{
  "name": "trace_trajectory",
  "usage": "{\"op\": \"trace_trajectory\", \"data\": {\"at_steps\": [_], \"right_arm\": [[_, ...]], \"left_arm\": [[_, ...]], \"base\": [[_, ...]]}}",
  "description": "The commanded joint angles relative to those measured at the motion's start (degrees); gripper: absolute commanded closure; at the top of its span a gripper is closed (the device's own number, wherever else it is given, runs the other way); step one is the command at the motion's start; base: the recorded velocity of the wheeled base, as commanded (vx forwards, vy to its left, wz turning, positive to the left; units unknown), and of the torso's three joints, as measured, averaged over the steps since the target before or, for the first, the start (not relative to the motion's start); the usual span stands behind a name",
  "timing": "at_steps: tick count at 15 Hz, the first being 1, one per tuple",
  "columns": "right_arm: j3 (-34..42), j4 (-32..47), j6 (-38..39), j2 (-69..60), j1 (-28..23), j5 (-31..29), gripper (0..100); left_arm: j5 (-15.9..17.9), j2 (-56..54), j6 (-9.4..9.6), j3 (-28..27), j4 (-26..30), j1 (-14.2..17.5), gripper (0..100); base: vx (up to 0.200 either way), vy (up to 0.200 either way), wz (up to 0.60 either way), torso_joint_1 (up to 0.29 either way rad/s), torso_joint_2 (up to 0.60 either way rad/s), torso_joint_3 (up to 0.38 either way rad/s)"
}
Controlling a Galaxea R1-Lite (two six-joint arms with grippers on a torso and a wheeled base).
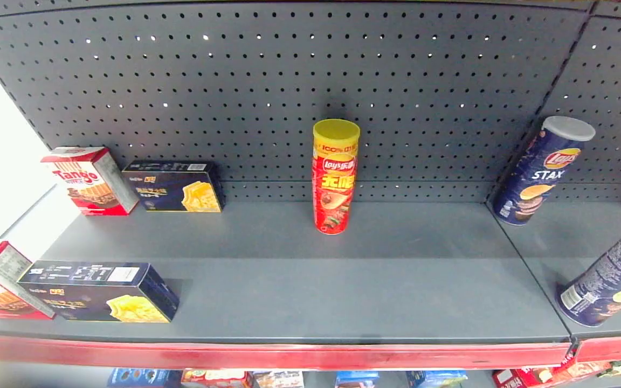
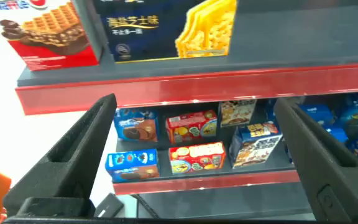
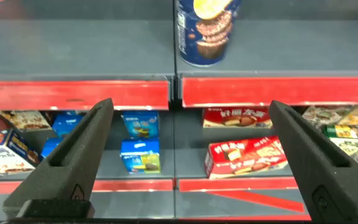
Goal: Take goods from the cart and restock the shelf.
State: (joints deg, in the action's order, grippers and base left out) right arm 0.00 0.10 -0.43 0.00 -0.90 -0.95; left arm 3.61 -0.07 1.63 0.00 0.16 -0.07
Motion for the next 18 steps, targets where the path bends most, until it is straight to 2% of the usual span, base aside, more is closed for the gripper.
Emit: {"op": "trace_trajectory", "data": {"at_steps": [1, 10, 11, 18], "right_arm": [[0.0, 0.0, 0.1, 0.0, 0.0, 0.0, 0], [0.0, 0.0, 0.1, 0.0, -0.1, -0.1, 0], [0.0, 0.0, 0.0, 0.0, 0.0, -0.1, 0], [0.0, 0.0, 0.0, 0.0, -0.1, -0.1, 0]], "left_arm": [[0.0, 0.1, -0.05, 0.0, 0.0, 0.0, 0], [0.2, 0.1, 0.39, 0.0, 0.0, 0.0, 0], [0.0, 0.1, -0.05, 0.0, 0.0, 0.0, 0], [0.0, 0.1, -0.05, 0.0, 0.0, 0.0, 0]], "base": [[0.000, 0.000, 0.60, -0.007, -0.01, 0.002], [0.000, 0.000, 0.60, 0.007, 0.00, 0.002], [0.000, 0.000, 0.00, 0.000, 0.00, 0.000], [0.000, 0.000, 0.00, 0.000, 0.00, 0.000]]}}
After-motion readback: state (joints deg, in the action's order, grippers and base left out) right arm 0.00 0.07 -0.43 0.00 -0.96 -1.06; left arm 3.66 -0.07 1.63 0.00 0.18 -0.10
